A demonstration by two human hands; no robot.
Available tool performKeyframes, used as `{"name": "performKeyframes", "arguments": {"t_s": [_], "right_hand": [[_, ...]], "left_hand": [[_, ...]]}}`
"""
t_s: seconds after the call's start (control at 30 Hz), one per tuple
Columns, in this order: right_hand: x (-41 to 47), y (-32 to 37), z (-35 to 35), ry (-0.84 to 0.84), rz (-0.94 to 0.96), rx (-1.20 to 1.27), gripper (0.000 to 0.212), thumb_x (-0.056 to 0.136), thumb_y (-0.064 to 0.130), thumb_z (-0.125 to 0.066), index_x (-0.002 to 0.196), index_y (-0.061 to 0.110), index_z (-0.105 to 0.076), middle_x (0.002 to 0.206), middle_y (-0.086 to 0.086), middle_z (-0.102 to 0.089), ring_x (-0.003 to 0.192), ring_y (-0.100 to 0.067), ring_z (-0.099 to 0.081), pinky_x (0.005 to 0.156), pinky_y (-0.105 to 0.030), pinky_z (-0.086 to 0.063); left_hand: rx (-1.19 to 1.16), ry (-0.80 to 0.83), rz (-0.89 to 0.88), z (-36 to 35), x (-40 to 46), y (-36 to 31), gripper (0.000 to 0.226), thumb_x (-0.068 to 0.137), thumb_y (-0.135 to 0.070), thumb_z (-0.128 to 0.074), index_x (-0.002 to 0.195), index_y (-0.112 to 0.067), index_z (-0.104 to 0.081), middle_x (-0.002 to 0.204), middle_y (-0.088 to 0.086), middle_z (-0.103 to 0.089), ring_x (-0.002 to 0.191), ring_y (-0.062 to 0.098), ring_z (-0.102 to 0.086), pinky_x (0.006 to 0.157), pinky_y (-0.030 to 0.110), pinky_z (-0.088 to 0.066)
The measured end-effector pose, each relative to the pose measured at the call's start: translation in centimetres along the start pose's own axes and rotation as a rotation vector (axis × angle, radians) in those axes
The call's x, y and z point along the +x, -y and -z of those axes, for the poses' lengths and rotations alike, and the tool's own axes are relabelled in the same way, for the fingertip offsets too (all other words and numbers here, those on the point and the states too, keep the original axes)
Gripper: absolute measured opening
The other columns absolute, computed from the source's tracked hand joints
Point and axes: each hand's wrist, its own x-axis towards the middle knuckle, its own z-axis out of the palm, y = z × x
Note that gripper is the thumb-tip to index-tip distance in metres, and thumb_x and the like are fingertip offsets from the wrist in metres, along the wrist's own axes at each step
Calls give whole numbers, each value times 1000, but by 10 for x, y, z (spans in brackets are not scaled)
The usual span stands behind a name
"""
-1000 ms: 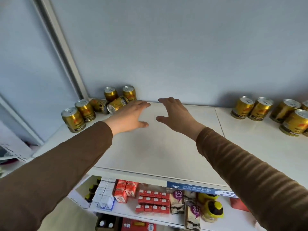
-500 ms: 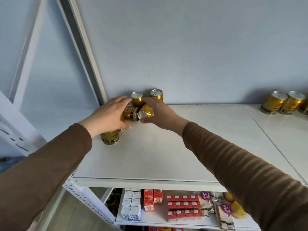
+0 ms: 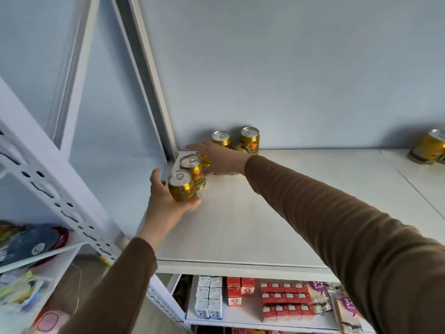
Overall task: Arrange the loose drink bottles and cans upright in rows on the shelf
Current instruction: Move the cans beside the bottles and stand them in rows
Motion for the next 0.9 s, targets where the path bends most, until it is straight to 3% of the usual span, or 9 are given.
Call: {"name": "performKeyframes", "arguments": {"t_s": [0.07,0.17,0.3,0.5,0.6,0.7,0.8,0.9], "right_hand": [[8,4,-1,57,5,-51,94,80,13,-79,154,29,-25,155,-8,-32,135,-29,-41,103,-44,-46],[22,8,-6,129,2,-118,93,79,13,-80,154,30,-27,154,-6,-34,136,-28,-40,108,-36,-37],[34,14,-13,133,-3,-194,89,76,11,-81,149,33,-34,144,-5,-42,127,-28,-48,103,-40,-47],[34,14,-15,74,2,-194,72,76,11,-81,136,31,-46,130,-5,-50,113,-30,-56,93,-43,-53],[21,10,-5,37,-15,-145,67,77,18,-81,133,31,-47,126,-4,-52,108,-29,-58,85,-45,-56],[-3,1,9,-35,-49,-83,67,76,22,-82,133,30,-49,126,2,-55,110,-22,-56,84,-36,-53],[-35,-12,22,-129,-112,-51,66,75,24,-82,133,32,-50,126,5,-53,110,-18,-53,81,-29,-47],[-75,-27,30,-189,-204,-22,70,77,23,-81,137,33,-48,132,4,-50,115,-16,-49,93,-33,-44]], "left_hand": [[-119,-50,49,-13,-4,9,125,55,-43,-96,147,-37,-12,144,6,-46,129,25,-51,111,46,-41],[-204,-138,61,-29,-3,14,112,53,-45,-96,138,-29,-26,136,3,-52,122,23,-54,107,43,-47],[-104,-230,11,-35,3,16,92,54,-52,-92,122,-27,-35,123,1,-53,116,24,-54,98,45,-53],[-65,-260,-67,-35,5,21,80,63,-47,-90,120,-22,-39,118,0,-52,113,21,-51,93,43,-54],[-197,-182,-77,-31,6,22,72,66,-40,-90,118,-26,-43,115,-6,-56,109,15,-56,85,27,-54],[-332,-43,-109,-30,6,11,64,69,-34,-90,114,-39,-45,110,-23,-57,104,3,-59,77,13,-49],[-443,115,-134,-34,8,-8,66,69,-30,-90,119,-42,-48,112,-26,-61,105,-4,-60,73,9,-49],[-531,292,-182,-46,8,-29,76,68,-27,-91,130,-38,-48,118,-28,-62,109,-8,-59,79,10,-52]]}}
